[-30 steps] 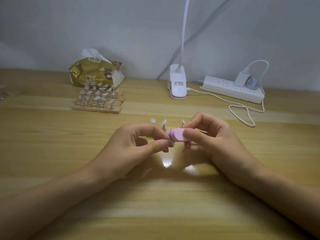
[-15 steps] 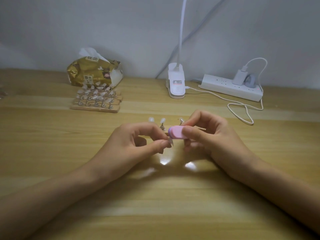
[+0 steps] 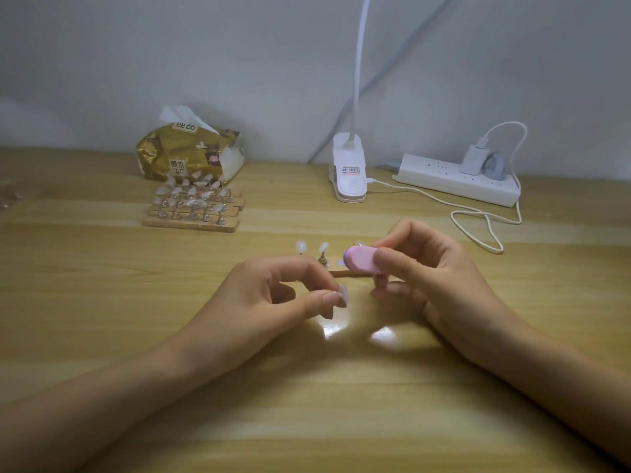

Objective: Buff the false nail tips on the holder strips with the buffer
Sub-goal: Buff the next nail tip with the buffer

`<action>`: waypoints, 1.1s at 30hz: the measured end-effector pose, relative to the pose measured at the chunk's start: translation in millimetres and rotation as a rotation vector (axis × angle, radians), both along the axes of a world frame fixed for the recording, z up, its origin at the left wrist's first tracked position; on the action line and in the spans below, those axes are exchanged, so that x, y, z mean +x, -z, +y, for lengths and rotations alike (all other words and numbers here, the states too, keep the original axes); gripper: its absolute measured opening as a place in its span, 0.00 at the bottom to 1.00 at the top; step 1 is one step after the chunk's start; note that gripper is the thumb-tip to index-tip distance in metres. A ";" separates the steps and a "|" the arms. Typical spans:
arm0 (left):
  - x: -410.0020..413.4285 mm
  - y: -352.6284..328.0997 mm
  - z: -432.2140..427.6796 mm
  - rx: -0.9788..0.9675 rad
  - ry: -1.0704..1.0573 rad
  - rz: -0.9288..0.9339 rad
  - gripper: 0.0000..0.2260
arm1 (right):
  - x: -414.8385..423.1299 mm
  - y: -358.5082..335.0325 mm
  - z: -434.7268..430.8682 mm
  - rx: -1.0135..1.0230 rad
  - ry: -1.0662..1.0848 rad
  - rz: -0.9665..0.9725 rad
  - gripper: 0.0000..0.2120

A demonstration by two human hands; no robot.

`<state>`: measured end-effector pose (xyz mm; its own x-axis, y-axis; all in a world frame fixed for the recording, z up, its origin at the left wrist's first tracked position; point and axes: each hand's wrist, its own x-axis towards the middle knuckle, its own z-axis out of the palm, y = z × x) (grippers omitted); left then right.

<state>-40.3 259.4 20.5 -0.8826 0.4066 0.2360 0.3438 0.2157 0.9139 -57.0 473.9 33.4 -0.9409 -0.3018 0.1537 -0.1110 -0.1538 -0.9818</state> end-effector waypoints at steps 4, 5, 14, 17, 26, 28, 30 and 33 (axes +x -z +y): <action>0.0 -1.8 0.4 0.001 -0.011 -0.006 0.06 | 4.8 0.3 -5.2 0.066 -0.141 0.056 0.06; 0.2 -1.9 0.8 0.002 -0.019 -0.009 0.05 | 4.6 -0.1 -5.7 0.067 -0.128 0.054 0.06; -0.7 -2.4 2.5 0.047 -0.025 -0.018 0.05 | 3.1 -0.3 -5.8 0.032 -0.056 0.009 0.07; 1.4 -1.3 1.9 -0.005 -0.010 0.003 0.08 | 4.3 0.9 -6.4 0.055 -0.118 0.029 0.07; 0.0 2.3 -1.1 0.023 0.002 -0.045 0.09 | 0.7 -1.3 -3.0 -0.036 -0.044 -0.015 0.09; -0.9 2.8 -1.8 0.027 -0.001 -0.048 0.09 | 0.5 -2.0 -1.4 -0.059 -0.032 -0.024 0.09; -1.0 2.9 -1.0 0.029 0.007 -0.043 0.09 | 2.5 -0.9 -3.0 -0.029 -0.108 -0.033 0.08; -1.5 3.0 -0.6 0.024 -0.009 -0.034 0.08 | 4.6 1.5 -7.5 0.021 -0.147 -0.029 0.06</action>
<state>-41.8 258.8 17.5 -0.8939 0.3931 0.2153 0.3103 0.1962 0.9302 -52.4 466.4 32.0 -0.8902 -0.4397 0.1191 -0.0600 -0.1461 -0.9874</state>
